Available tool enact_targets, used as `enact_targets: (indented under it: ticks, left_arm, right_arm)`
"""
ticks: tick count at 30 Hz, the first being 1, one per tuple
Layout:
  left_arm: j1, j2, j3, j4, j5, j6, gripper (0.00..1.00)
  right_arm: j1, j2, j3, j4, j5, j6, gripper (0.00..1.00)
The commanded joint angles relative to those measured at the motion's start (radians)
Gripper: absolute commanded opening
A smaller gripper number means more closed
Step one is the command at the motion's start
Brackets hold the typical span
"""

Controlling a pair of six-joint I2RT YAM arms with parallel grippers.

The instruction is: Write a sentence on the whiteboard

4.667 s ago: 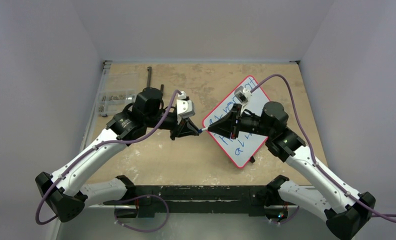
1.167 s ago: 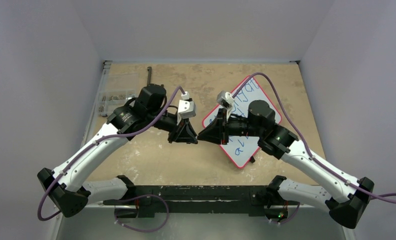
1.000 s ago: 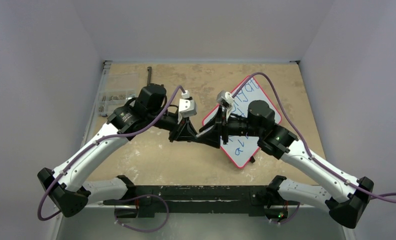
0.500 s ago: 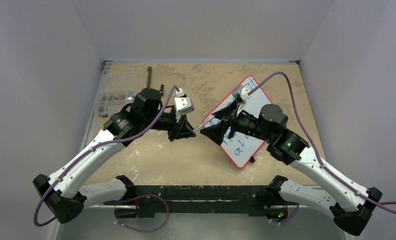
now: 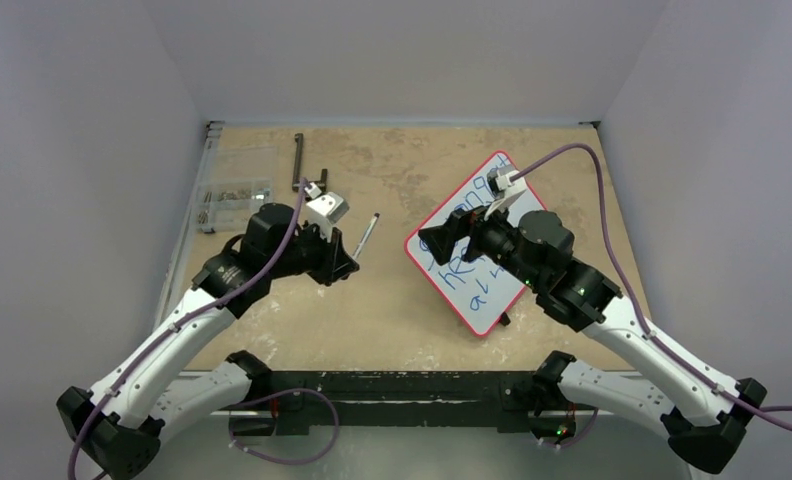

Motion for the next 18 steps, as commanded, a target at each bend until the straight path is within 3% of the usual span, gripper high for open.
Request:
enact_targets:
  ticks: [1,7,18]
  left_arm:
    - [0.067,-0.014,-0.076,0.05,-0.13,-0.149,0.0]
    - [0.131,0.025,-0.192,0.116,-0.196,-0.255,0.0]
    - [0.137,0.12,-0.31,0.241,-0.262,-0.287,0.0]
  right_arm:
    - [0.002,-0.008,-0.001,-0.014,0.09,0.022,0.99]
    - [0.002,-0.021,-0.001,-0.029,0.108,0.029,0.99]
    - [0.001,-0.062,-0.039,-0.045,0.115,0.047,0.99]
